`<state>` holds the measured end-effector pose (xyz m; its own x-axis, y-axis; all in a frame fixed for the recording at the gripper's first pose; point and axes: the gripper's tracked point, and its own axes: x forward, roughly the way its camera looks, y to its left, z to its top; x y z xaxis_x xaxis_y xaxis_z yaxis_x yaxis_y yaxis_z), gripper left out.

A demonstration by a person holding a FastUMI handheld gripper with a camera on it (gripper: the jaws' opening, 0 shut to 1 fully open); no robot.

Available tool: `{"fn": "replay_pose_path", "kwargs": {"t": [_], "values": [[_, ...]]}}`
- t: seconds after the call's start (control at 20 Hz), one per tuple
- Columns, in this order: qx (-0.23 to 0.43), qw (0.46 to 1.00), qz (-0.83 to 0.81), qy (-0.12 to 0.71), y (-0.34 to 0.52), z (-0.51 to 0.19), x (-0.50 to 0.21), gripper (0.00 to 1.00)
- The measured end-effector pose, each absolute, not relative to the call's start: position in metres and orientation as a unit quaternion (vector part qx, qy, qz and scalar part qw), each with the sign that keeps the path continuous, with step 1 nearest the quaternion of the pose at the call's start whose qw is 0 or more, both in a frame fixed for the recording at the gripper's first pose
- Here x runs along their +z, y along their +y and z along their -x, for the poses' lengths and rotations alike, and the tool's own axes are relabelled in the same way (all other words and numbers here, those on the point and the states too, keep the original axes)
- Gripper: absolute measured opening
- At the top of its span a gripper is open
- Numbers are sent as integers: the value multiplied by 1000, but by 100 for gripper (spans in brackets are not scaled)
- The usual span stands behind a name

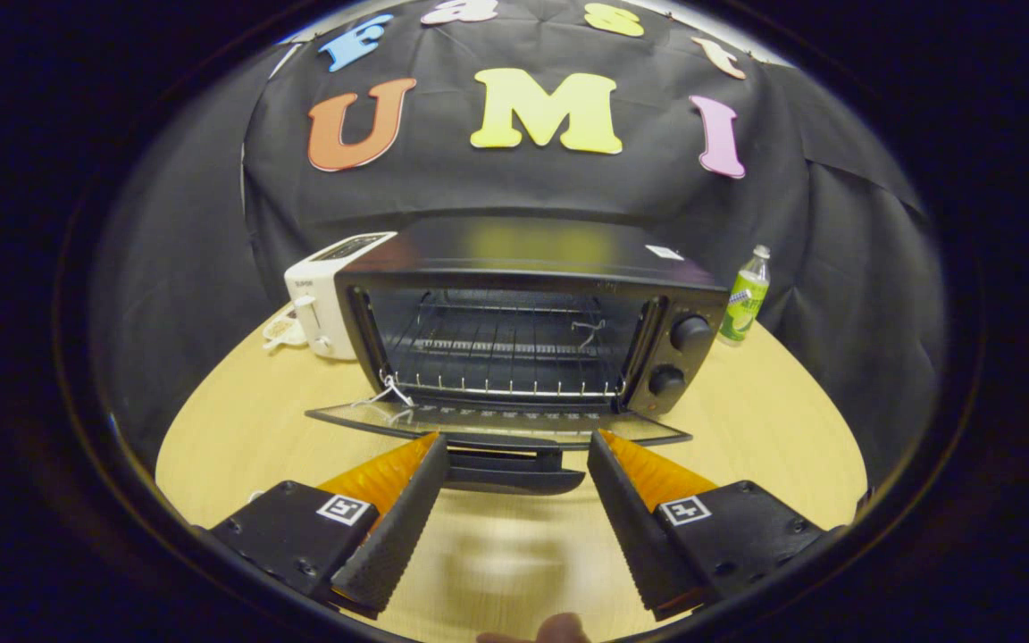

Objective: Open the toaster oven, put the food inside, and close the toaster oven door.

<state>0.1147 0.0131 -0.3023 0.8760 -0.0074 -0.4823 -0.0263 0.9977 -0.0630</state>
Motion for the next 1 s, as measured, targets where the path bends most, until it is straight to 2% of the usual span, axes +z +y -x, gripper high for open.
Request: {"fn": "replay_pose_path", "kwargs": {"t": [0.35,0.55,0.75,1.0], "values": [[16,948,21,317,9,-97,-353,100],[42,952,25,301,11,-88,-325,100],[106,949,10,298,16,-65,-276,100],[207,907,-55,362,29,-31,-238,100]]}}
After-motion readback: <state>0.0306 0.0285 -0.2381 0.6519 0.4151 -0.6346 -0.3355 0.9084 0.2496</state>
